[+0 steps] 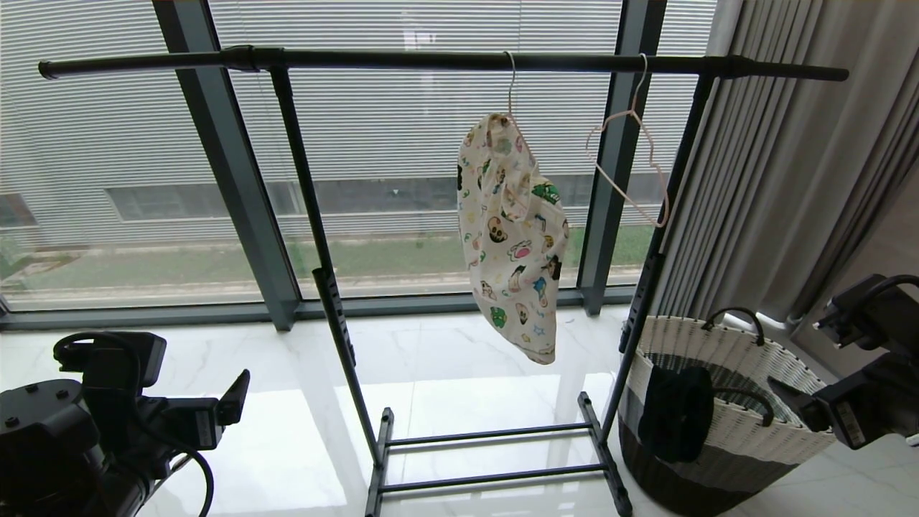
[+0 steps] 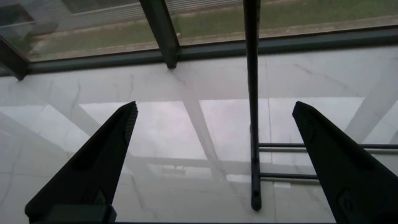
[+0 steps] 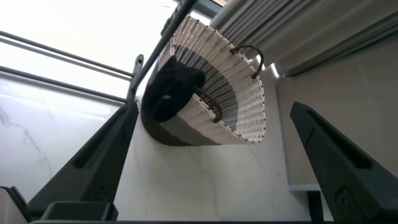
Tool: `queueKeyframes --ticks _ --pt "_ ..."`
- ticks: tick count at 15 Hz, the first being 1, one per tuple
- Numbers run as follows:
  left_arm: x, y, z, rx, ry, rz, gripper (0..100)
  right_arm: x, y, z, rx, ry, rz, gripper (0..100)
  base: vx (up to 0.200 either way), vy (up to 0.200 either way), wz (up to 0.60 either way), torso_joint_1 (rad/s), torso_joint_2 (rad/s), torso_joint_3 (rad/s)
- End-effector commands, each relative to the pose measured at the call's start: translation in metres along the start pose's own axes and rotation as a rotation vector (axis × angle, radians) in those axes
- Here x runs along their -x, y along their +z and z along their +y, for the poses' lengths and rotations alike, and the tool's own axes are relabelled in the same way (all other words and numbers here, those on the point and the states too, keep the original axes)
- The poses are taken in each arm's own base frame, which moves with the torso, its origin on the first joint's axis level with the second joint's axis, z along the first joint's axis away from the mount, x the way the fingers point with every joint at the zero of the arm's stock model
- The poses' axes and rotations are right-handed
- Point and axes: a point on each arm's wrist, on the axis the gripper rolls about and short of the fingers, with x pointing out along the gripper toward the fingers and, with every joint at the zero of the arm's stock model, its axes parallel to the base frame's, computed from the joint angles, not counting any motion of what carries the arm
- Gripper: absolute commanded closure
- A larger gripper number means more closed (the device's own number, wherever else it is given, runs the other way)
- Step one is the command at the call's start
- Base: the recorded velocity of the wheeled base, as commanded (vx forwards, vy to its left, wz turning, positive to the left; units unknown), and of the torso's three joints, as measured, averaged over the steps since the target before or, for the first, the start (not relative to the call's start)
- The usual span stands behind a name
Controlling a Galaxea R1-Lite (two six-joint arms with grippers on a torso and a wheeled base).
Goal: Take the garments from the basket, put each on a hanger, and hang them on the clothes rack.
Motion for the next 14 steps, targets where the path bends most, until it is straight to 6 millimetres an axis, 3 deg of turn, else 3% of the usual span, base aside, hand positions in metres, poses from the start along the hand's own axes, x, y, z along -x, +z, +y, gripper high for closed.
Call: queueKeyframes --ticks 1,6,14 --pt "0.0011 0.0014 0.0018 0.005 0.007 -0.01 0 0.0029 -0.0035 -0.0001 0.003 0.0 0.0 0 0.0 0.0 0.0 0.0 0.0 0.0" --pt "0.0006 0.0011 0.0044 0.009 0.022 -0.007 0 0.0032 -0.01 0.0019 0.013 0.004 0.017 0 0.0 0.0 0.0 -0.008 0.02 0.014" --pt "0.0006 0.0011 0.0044 0.009 0.022 -0.007 0 0.0046 -0.0121 0.002 0.012 0.006 0.017 0 0.0 0.0 0.0 -0.154 0.42 0.256"
